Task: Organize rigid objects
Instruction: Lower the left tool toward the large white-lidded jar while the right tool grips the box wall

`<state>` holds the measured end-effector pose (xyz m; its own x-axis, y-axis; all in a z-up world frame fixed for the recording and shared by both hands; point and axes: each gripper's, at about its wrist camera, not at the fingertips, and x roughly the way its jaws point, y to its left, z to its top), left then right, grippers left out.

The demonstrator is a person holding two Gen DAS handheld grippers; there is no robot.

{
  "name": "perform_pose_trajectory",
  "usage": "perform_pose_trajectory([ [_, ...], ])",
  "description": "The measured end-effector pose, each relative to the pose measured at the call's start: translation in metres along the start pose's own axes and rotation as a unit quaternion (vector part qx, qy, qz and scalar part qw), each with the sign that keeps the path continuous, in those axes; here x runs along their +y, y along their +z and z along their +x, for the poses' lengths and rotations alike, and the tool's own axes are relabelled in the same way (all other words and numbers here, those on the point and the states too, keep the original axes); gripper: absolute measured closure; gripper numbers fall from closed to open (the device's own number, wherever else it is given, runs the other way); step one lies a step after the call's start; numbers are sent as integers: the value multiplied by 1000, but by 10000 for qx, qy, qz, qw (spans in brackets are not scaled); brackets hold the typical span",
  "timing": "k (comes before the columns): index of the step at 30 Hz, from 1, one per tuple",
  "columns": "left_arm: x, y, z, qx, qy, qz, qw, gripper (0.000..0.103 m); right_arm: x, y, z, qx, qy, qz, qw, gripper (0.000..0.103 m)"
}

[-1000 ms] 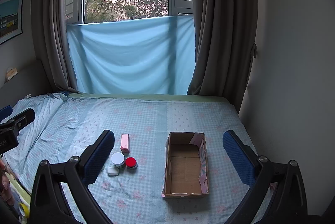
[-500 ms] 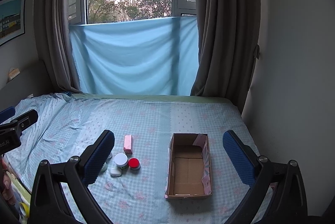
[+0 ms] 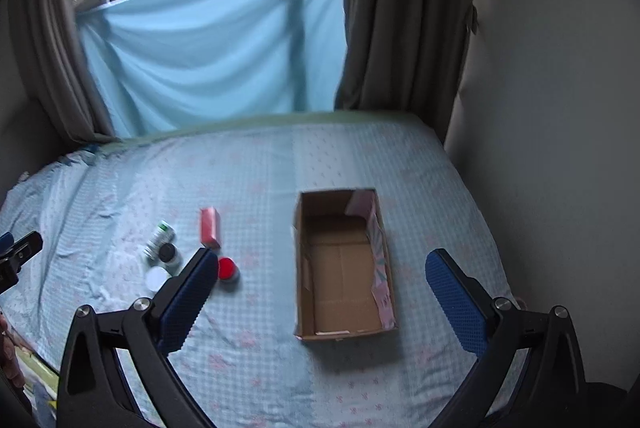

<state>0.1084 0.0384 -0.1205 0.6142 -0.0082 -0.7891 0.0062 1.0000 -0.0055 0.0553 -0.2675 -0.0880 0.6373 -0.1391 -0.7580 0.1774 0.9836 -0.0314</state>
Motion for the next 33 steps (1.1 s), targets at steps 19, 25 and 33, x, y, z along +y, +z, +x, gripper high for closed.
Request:
perform_pose_trajectory([
  [19, -40, -54, 291, 2175, 406, 432, 9743, 1, -123, -47, 254, 2513, -19, 852, 9642, 0],
  [25, -45, -73, 347, 2612, 550, 741, 9609, 1, -141, -76, 316, 3174, 106, 1163, 9411, 30],
  [33, -48, -73, 400, 2827, 618, 993, 9521, 1, -139, -94, 350, 3575, 198, 1038, 9279, 63],
])
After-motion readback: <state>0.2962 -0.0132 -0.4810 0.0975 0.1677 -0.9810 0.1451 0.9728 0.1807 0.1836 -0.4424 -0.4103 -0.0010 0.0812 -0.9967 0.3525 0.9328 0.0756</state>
